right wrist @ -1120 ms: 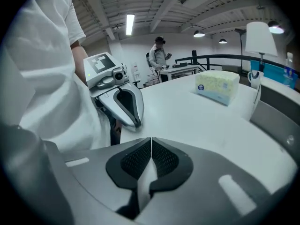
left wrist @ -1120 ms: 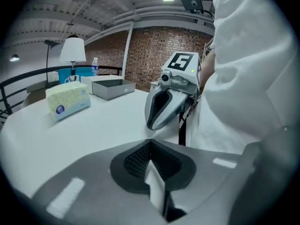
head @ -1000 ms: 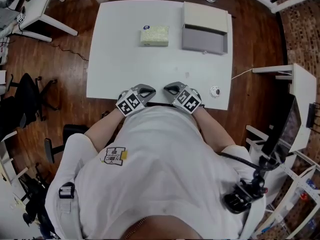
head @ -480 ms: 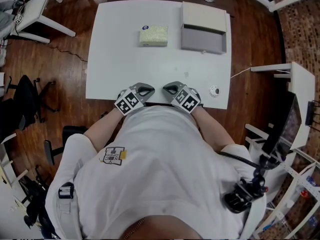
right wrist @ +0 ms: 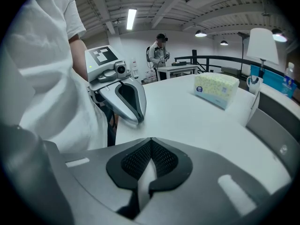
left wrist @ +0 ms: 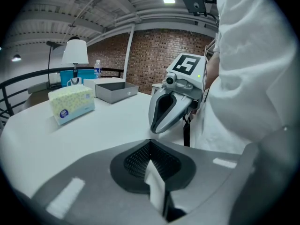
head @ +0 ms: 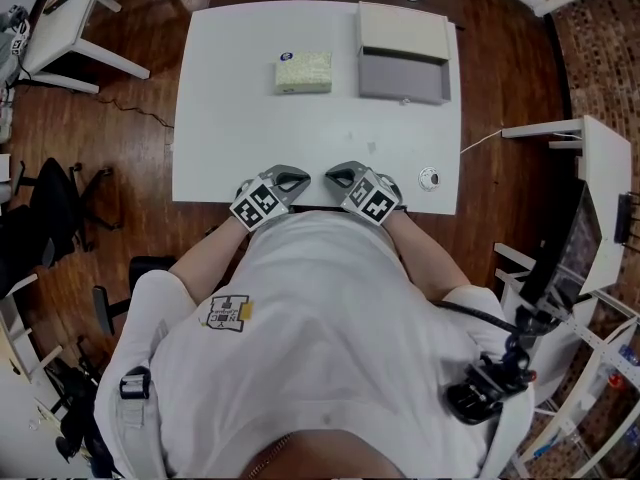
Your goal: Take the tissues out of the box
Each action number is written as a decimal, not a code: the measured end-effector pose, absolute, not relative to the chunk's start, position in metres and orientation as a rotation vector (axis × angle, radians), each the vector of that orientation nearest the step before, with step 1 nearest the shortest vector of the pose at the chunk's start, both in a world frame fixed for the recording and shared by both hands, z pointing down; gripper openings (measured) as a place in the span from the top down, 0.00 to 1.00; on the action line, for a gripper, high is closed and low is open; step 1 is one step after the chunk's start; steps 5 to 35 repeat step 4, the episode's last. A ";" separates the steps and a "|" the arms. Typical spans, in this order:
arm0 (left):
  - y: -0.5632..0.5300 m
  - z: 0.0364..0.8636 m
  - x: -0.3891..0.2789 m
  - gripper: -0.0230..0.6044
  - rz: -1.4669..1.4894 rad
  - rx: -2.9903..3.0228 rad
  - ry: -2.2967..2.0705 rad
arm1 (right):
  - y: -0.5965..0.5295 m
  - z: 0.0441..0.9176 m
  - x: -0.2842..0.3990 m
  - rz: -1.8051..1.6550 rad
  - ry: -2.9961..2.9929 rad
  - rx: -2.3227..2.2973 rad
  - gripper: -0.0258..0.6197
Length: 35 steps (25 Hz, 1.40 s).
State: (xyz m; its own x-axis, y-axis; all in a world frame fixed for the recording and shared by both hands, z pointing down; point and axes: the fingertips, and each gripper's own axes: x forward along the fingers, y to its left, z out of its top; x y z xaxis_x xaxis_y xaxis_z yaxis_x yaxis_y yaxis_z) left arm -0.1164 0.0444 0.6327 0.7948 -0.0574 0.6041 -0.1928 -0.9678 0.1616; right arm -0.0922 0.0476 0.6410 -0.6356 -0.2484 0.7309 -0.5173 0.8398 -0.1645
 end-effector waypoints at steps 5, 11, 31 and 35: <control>0.042 0.630 -0.114 0.96 0.913 2.774 -0.208 | 0.046 0.642 -0.090 0.469 -2.273 0.557 0.96; 0.042 0.630 -0.114 0.96 0.913 2.774 -0.208 | 0.046 0.642 -0.090 0.469 -2.273 0.557 0.96; 0.042 0.630 -0.114 0.96 0.913 2.774 -0.208 | 0.046 0.642 -0.090 0.469 -2.273 0.557 0.96; 0.042 0.630 -0.114 0.96 0.913 2.774 -0.208 | 0.046 0.642 -0.090 0.469 -2.273 0.557 0.96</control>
